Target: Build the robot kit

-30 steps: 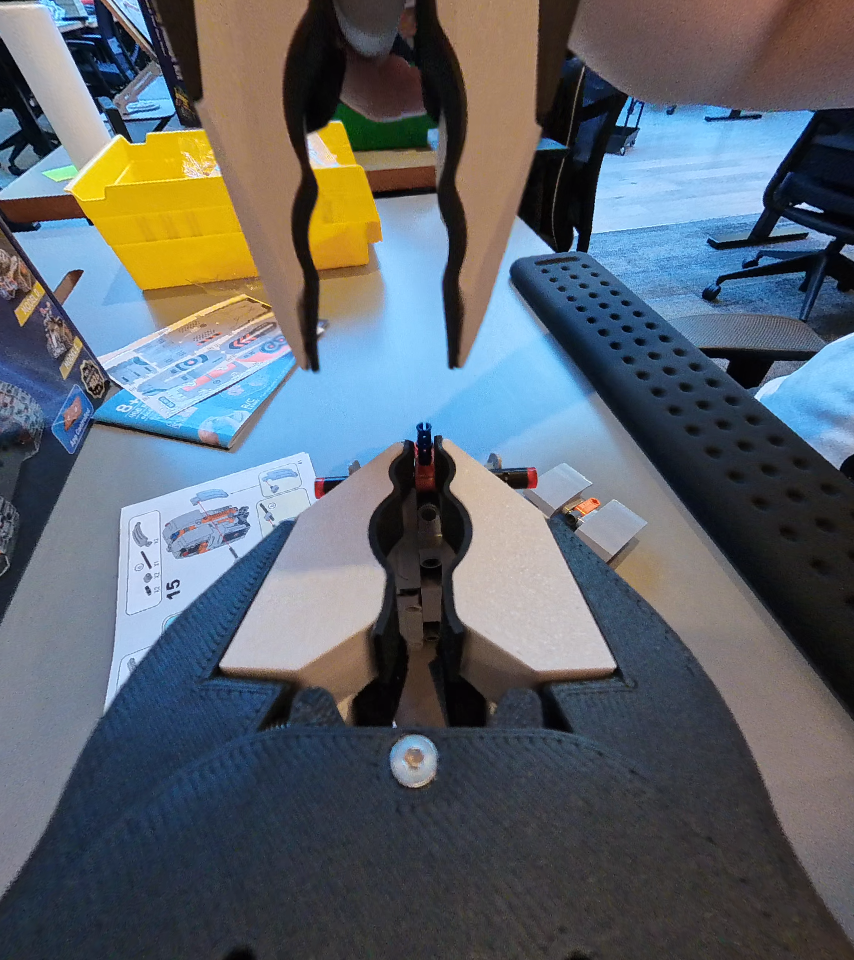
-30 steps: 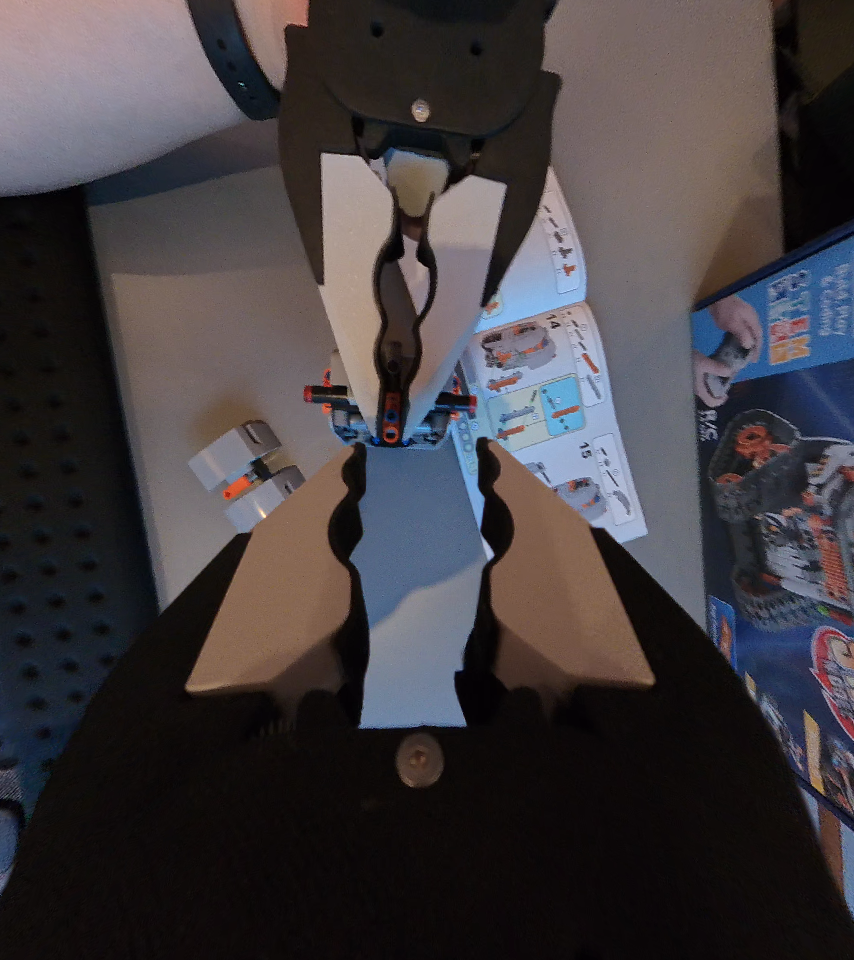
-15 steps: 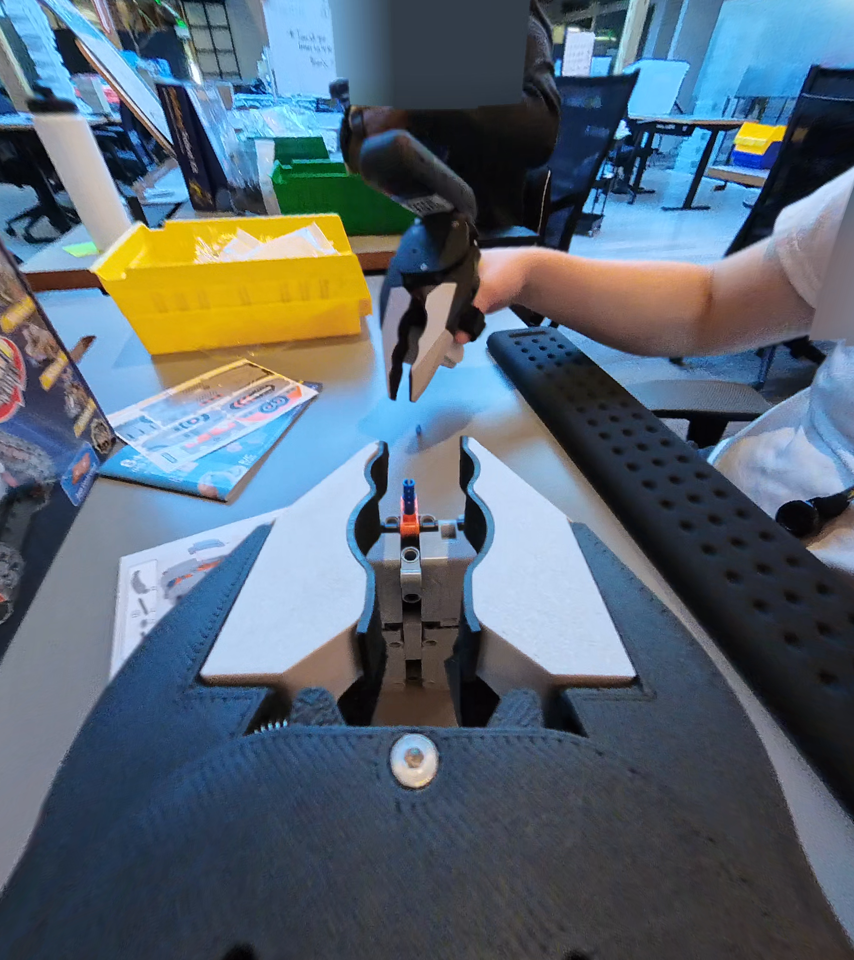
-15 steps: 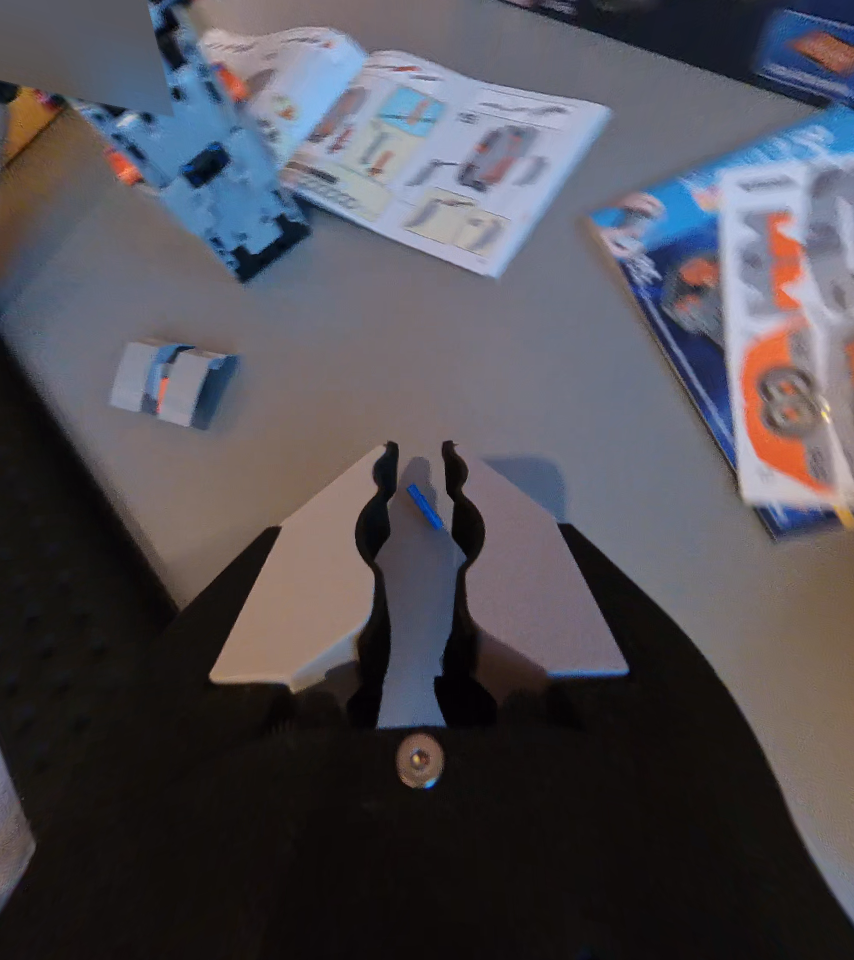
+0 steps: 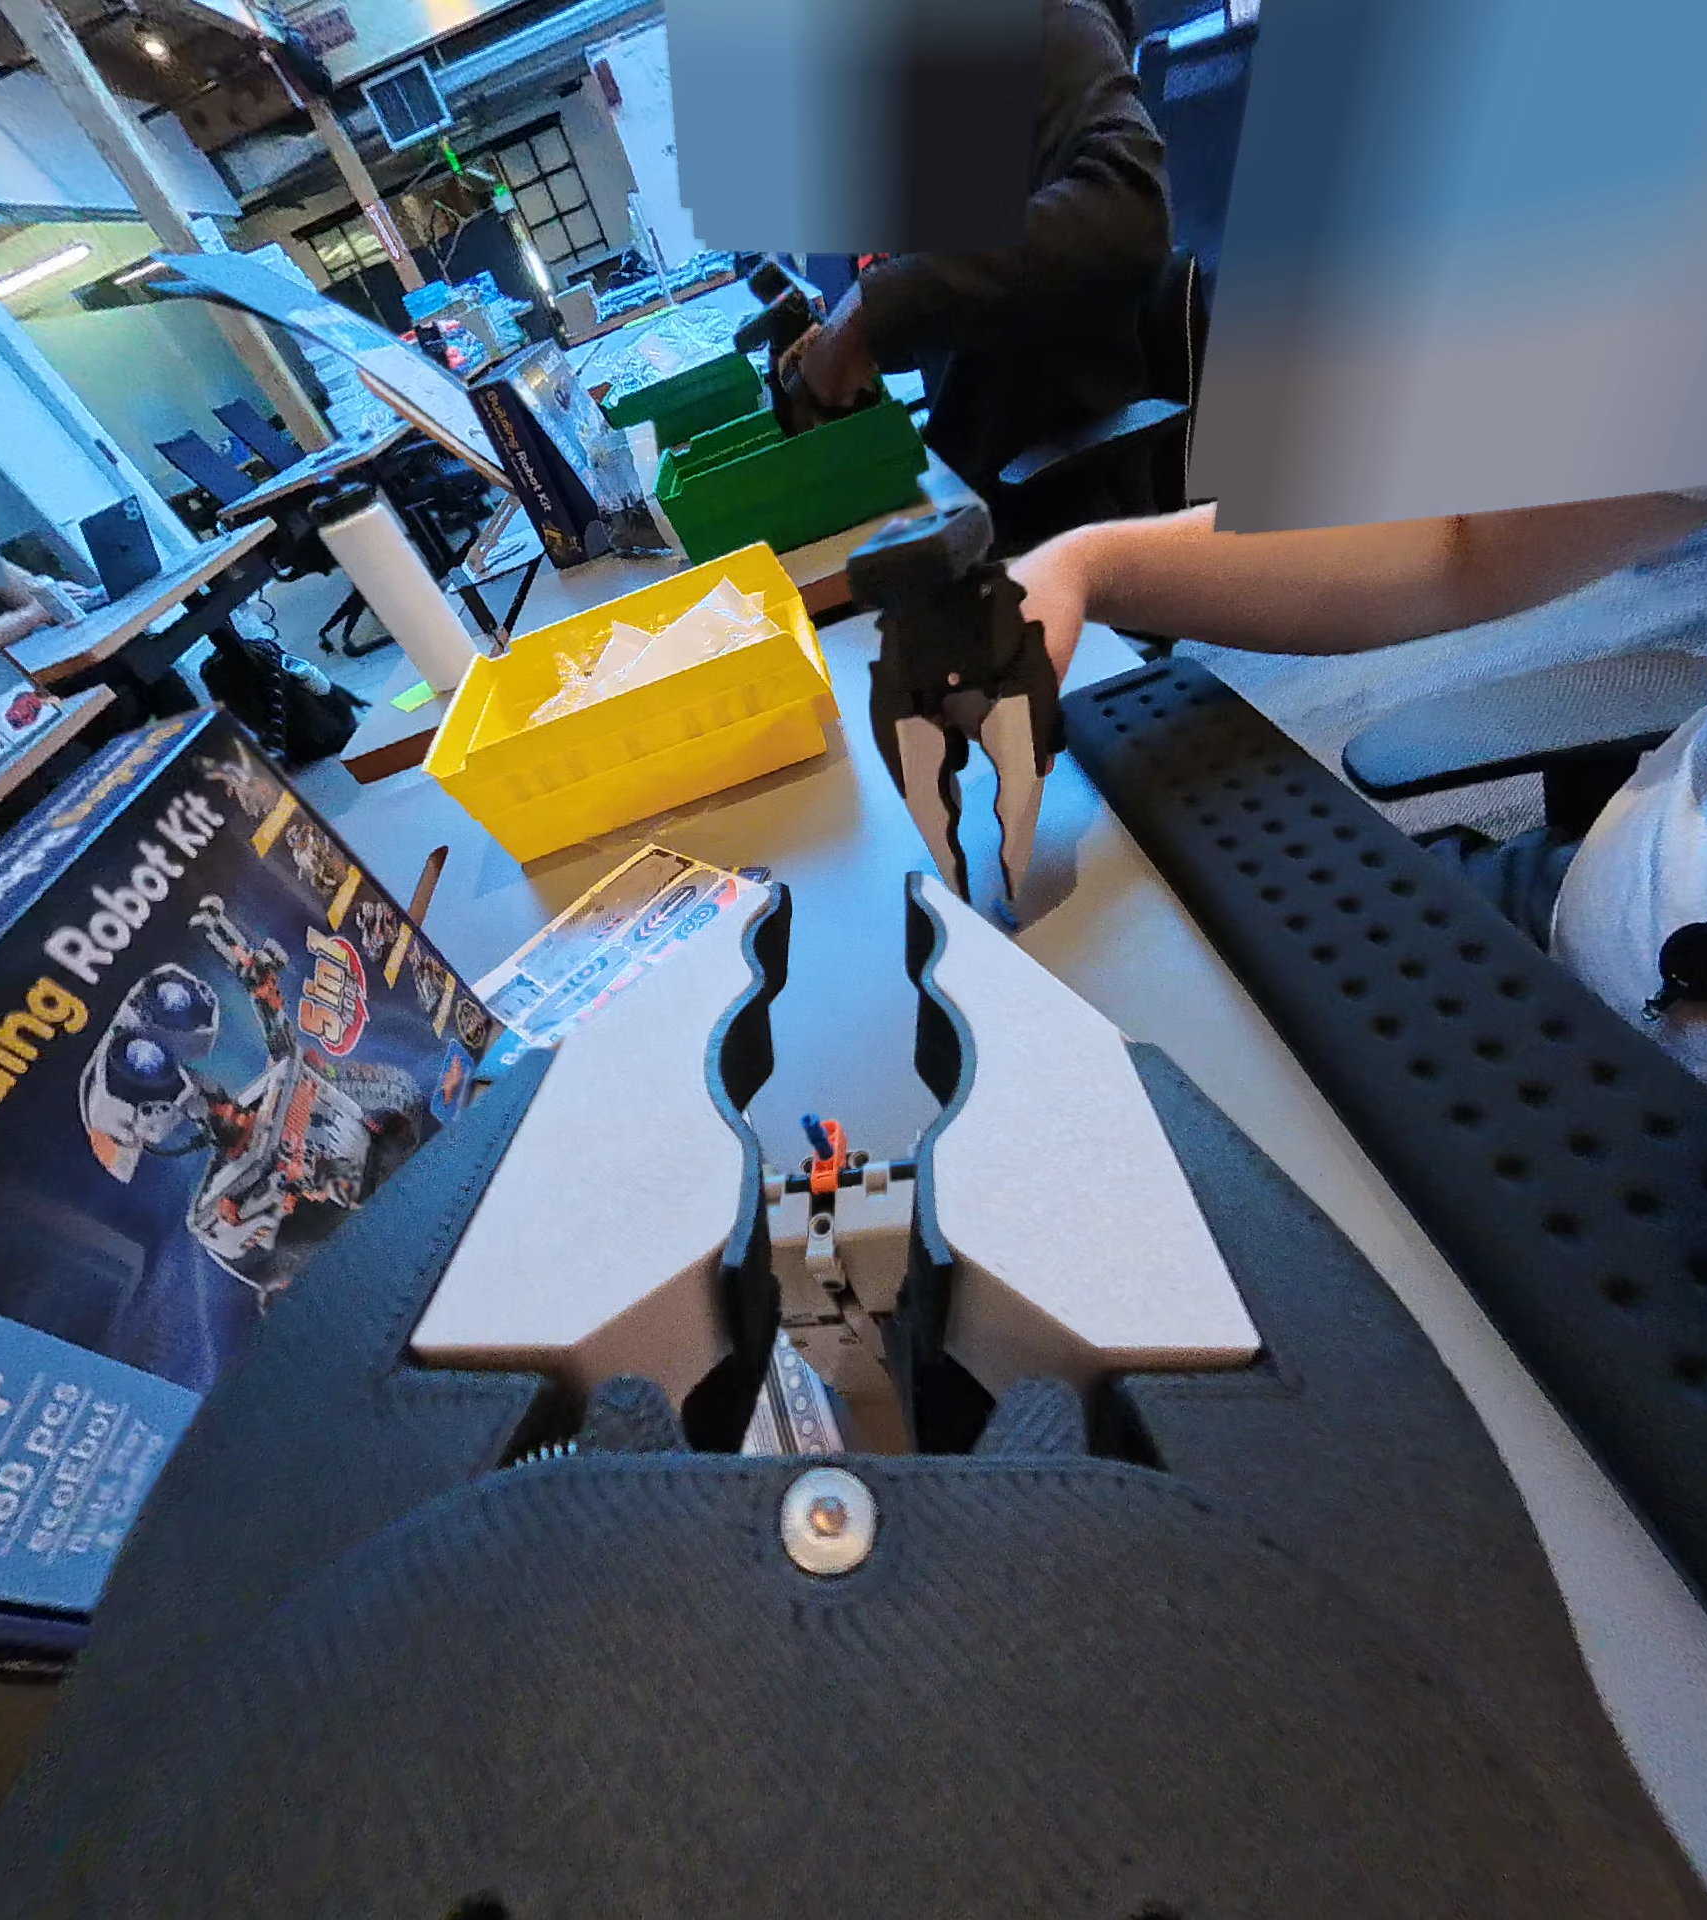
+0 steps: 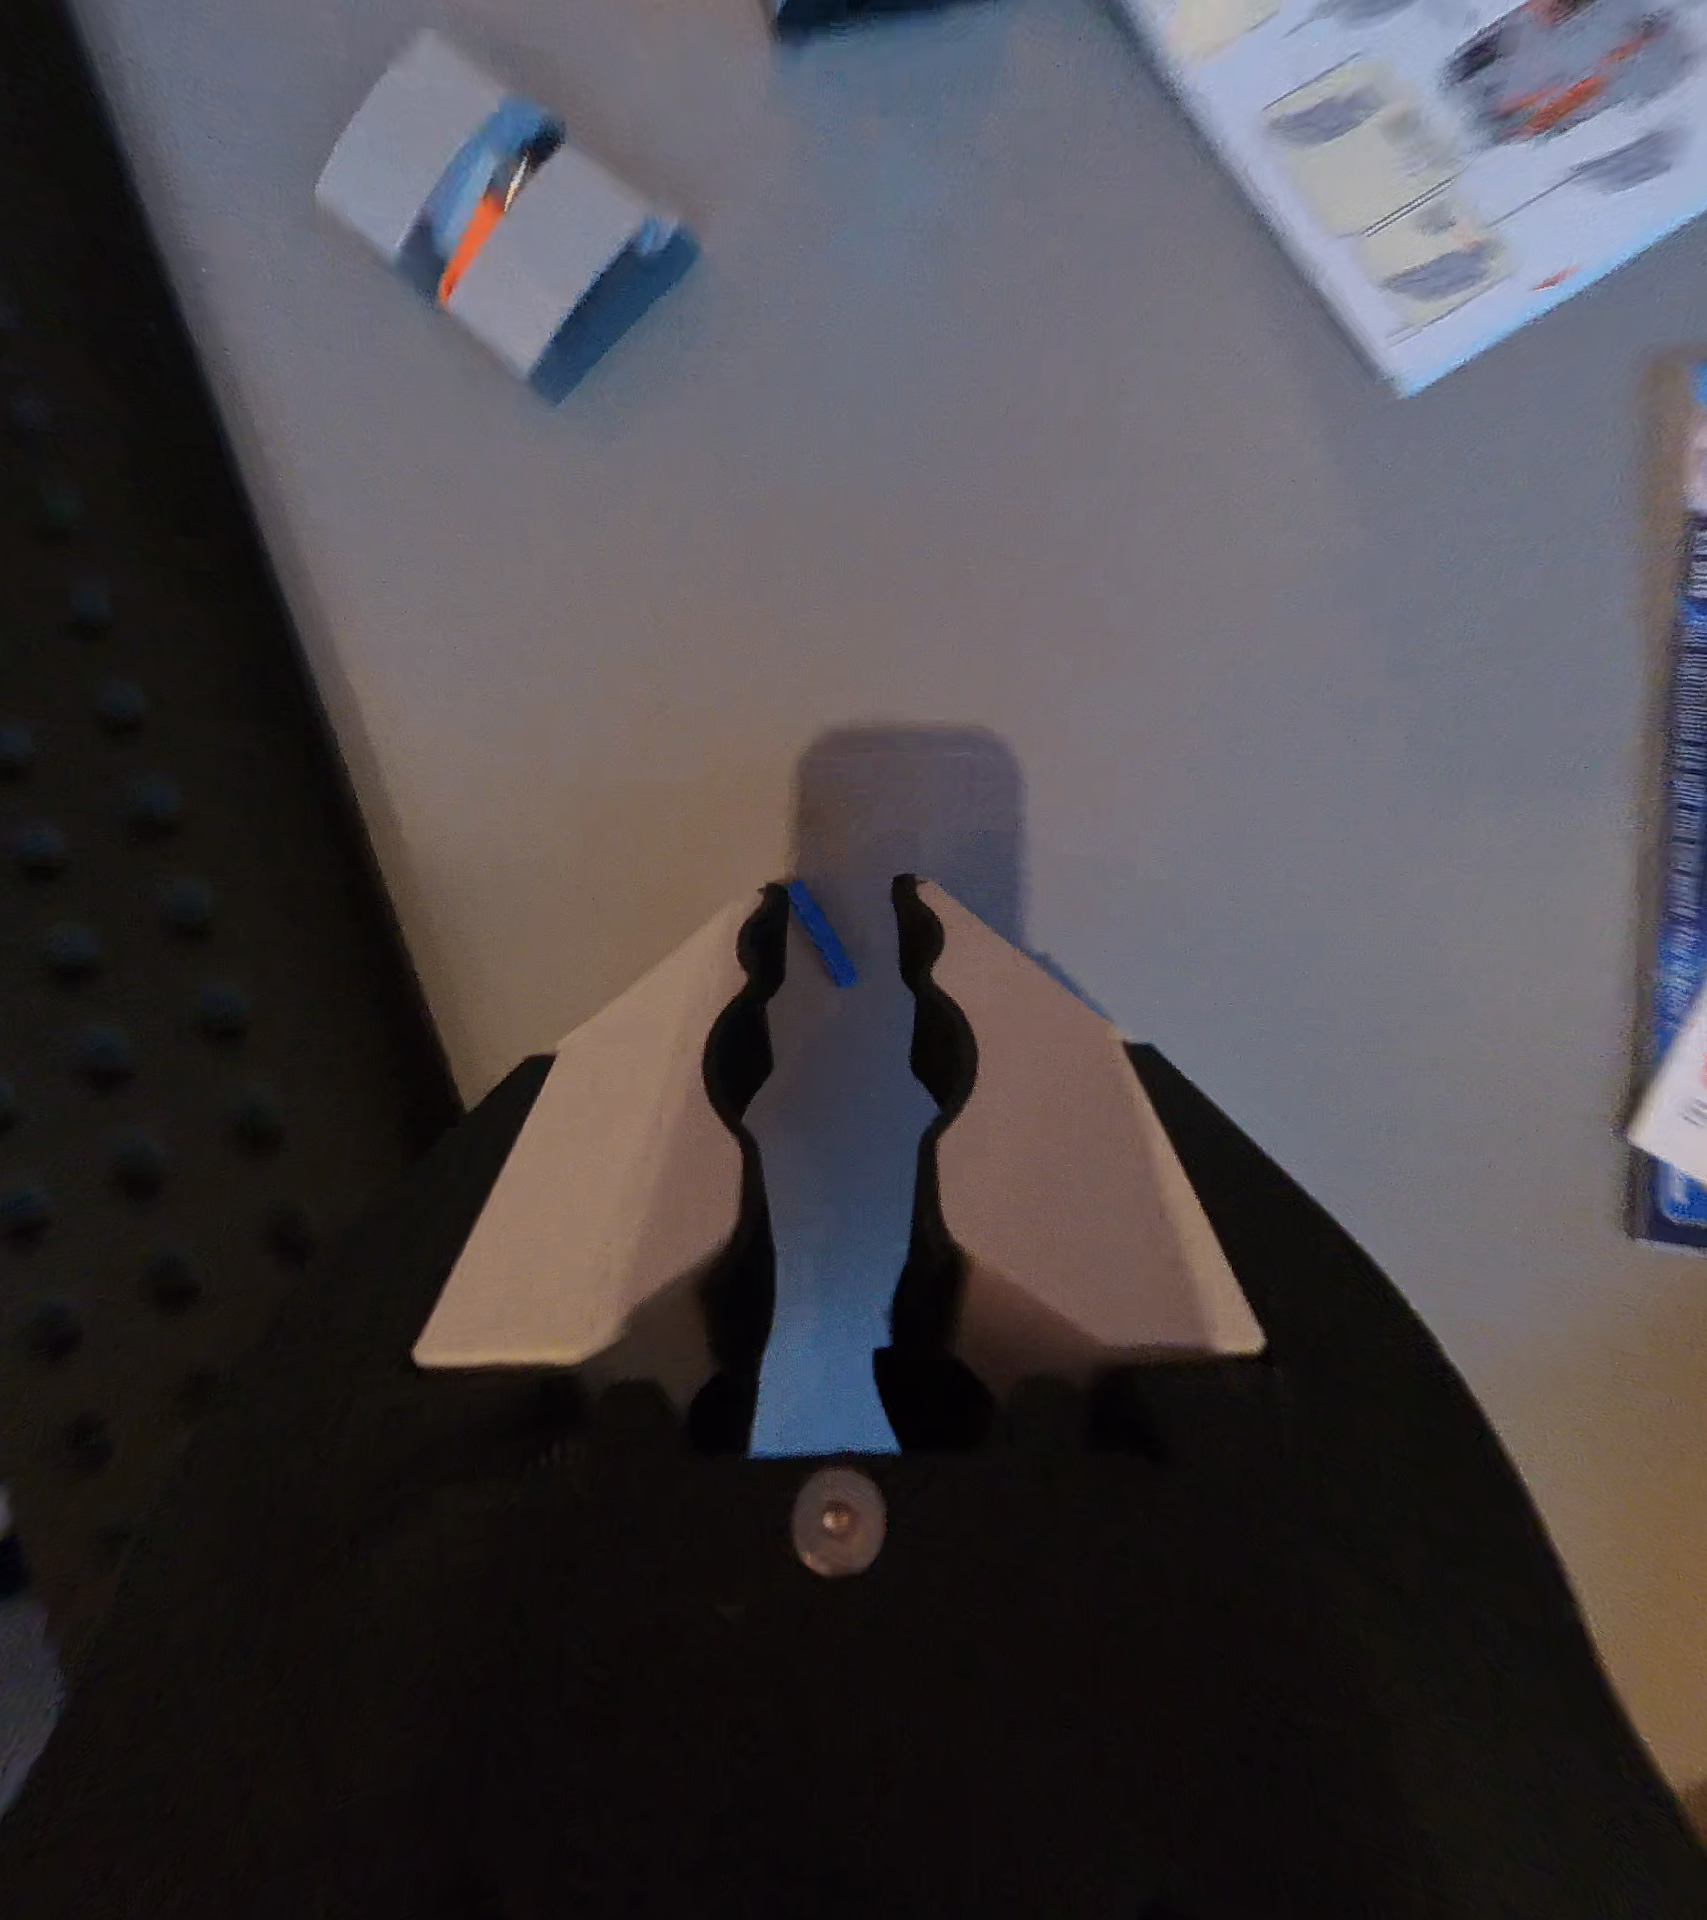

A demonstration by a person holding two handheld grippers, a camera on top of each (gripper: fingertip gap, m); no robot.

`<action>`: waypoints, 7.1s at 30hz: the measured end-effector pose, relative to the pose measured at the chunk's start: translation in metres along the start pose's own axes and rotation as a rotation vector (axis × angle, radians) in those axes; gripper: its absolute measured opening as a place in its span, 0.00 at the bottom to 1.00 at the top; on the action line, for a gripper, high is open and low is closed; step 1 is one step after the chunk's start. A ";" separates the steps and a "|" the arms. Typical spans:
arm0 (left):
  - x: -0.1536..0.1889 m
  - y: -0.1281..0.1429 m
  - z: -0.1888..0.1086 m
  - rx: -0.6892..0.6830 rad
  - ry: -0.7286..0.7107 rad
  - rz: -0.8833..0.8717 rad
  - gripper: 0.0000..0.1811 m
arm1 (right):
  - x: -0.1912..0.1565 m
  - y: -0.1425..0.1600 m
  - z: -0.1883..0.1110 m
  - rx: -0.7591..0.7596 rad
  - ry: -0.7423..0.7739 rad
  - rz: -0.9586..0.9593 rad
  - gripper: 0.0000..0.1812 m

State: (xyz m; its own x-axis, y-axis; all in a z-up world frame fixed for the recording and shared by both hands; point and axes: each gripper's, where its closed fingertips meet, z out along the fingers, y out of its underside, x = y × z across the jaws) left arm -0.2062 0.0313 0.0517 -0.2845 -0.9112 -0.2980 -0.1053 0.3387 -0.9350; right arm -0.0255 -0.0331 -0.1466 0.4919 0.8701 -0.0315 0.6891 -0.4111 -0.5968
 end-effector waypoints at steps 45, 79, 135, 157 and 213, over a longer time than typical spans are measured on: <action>-0.032 -0.064 0.062 0.221 -0.093 -0.568 0.01 | -0.007 -0.271 -0.124 1.238 -0.813 0.236 0.01; -0.035 0.032 0.033 -0.435 -0.231 -0.256 0.01 | 0.006 -0.264 -0.047 0.439 -0.330 -0.141 0.03; 0.015 0.069 0.034 -0.462 -0.623 0.227 0.36 | -0.023 -0.204 0.007 -0.152 -0.235 -0.107 0.02; 0.036 0.031 0.055 -0.221 -0.405 -0.279 0.11 | -0.047 -0.212 -0.029 -0.165 -0.279 -0.315 0.02; 0.039 -0.008 0.045 0.205 -0.360 -0.581 0.00 | -0.069 -0.214 -0.045 0.866 -0.427 -0.044 0.01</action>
State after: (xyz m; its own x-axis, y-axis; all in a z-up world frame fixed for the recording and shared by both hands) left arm -0.1734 -0.0181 0.0387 0.0991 -0.9638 0.2475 0.0469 -0.2439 -0.9687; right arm -0.1829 -0.0178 0.0195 0.1219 0.9758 -0.1818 -0.0134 -0.1815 -0.9833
